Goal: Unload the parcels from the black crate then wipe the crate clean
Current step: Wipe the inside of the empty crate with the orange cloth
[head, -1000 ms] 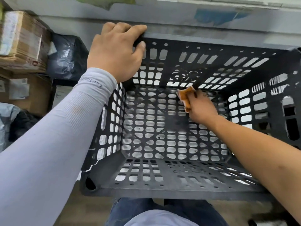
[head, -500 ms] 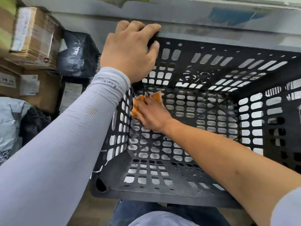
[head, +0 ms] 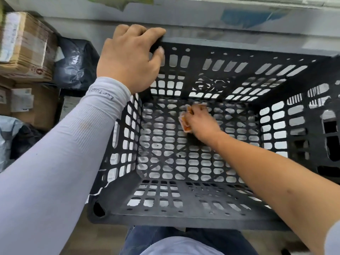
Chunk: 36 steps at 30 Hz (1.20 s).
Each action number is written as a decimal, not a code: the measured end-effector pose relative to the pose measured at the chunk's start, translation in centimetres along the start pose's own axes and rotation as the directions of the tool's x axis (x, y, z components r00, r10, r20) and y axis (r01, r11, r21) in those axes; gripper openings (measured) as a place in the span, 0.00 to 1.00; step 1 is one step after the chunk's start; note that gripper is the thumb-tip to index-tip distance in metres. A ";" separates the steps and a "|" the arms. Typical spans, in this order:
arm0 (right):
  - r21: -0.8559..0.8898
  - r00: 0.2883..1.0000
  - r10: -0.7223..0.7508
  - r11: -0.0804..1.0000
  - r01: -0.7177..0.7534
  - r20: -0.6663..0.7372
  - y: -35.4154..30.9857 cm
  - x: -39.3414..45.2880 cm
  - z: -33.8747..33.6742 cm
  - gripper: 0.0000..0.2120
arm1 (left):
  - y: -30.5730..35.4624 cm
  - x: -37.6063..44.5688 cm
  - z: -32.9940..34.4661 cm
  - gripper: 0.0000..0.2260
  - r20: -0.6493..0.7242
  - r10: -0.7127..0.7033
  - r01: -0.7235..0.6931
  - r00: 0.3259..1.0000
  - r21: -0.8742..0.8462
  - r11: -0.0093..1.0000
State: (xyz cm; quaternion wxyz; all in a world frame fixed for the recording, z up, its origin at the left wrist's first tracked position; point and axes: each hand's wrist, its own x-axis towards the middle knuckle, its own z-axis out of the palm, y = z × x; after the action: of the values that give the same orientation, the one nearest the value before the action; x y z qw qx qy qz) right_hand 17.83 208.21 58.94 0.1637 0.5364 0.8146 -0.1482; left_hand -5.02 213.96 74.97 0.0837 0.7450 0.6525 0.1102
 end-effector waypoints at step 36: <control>0.234 0.958 -0.274 0.929 0.286 -0.082 -11.5 1.6 2.3 0.18 | -0.3 0.0 -0.1 0.22 0.000 -0.004 0.004 1.000 0.003 1.000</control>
State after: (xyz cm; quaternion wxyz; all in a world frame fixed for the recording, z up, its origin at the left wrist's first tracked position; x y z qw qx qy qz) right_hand 6.83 204.19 56.89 0.0544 0.4342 0.8620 -0.2559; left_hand -5.36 213.99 75.00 0.0828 0.7440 0.6540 0.1092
